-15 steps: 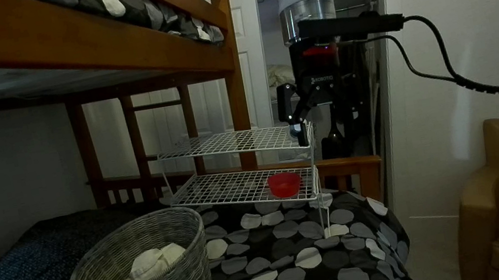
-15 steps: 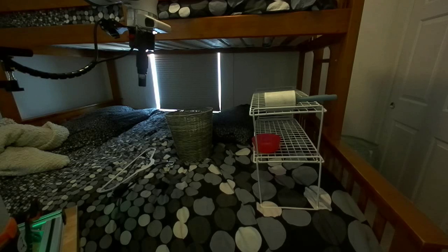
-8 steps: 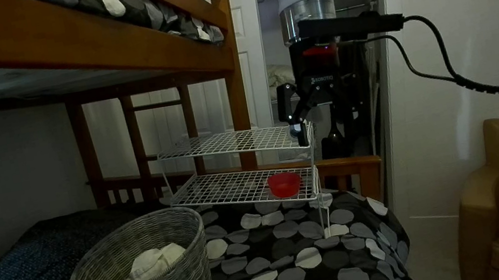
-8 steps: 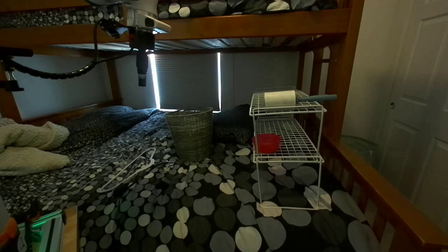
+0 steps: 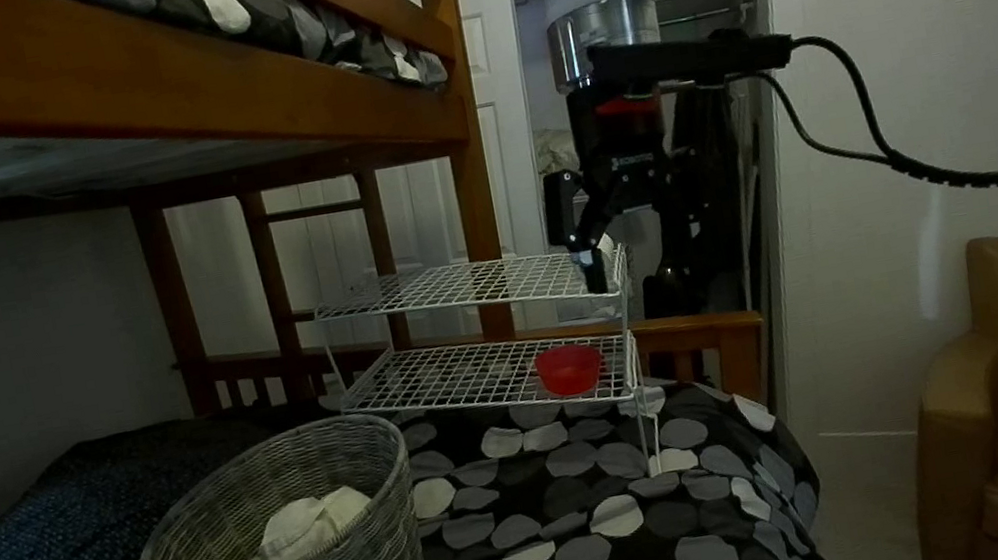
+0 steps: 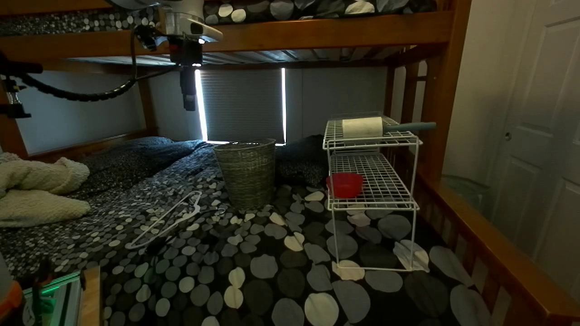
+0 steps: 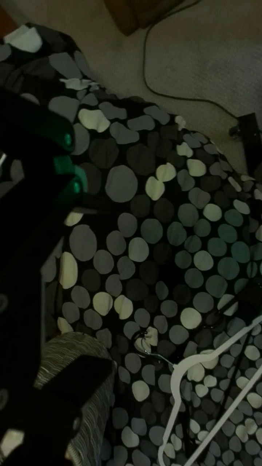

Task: Put the towel on top of the shelf

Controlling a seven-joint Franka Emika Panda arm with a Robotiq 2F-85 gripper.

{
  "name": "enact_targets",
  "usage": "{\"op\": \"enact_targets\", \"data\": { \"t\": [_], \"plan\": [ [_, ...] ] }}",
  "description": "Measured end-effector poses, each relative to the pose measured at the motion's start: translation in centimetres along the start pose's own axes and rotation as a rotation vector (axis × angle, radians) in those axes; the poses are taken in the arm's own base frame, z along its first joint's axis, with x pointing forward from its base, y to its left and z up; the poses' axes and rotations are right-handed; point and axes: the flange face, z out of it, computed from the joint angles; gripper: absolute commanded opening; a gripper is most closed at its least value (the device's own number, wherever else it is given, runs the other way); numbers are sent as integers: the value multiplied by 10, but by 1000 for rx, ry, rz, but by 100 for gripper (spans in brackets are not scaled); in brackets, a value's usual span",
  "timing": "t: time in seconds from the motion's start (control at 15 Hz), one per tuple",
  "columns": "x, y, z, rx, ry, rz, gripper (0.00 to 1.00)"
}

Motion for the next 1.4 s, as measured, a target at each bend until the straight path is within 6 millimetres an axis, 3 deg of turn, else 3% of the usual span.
{"op": "enact_targets", "data": {
  "t": [0.27,0.53,0.67,0.87,1.0,1.13,1.4],
  "plan": [
    [11,-48,13,-20,97,-209,100],
    [17,-91,46,-8,151,-433,100],
    [23,-98,61,-3,148,-488,100],
    [26,-98,64,-2,146,-502,100],
    [31,-109,54,33,253,-526,100],
    [32,-135,51,73,393,-562,100],
    [29,-193,78,116,643,-700,100]
  ]
}}
